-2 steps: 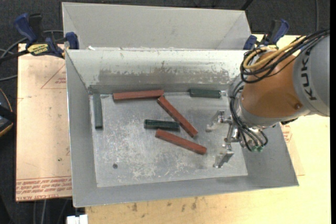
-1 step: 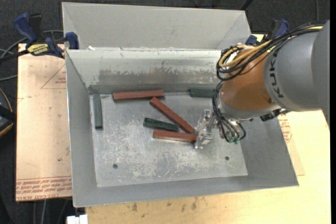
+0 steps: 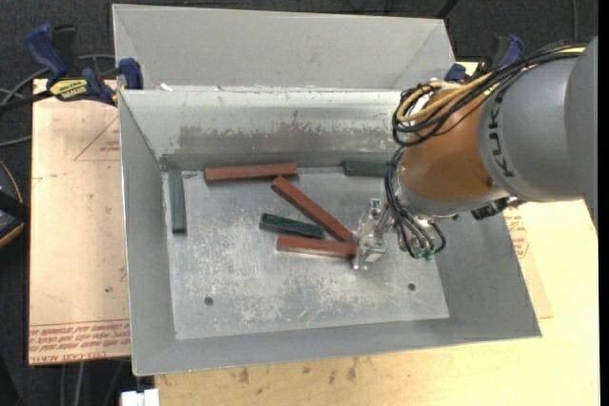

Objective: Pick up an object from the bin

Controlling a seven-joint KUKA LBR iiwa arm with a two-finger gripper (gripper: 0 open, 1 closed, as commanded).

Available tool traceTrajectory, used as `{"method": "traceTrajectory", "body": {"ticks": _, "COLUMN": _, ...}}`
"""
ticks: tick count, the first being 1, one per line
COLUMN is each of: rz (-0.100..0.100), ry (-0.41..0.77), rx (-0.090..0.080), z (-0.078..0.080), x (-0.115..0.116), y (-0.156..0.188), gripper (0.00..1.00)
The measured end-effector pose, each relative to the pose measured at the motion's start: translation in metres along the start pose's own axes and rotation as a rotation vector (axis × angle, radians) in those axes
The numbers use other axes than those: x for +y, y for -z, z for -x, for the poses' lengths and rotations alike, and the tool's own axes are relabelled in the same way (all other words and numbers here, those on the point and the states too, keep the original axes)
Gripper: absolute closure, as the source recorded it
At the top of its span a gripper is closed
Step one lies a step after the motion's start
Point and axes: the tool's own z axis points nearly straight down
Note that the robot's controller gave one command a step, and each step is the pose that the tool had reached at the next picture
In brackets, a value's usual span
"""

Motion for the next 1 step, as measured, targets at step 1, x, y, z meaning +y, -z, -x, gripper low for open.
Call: {"method": "traceTrajectory", "body": {"ticks": 1, "rz": -0.002, "ry": -0.01, "rx": 0.014, "z": 0.0319, "x": -0.0245, "y": 0.1471, "gripper": 1.0}}
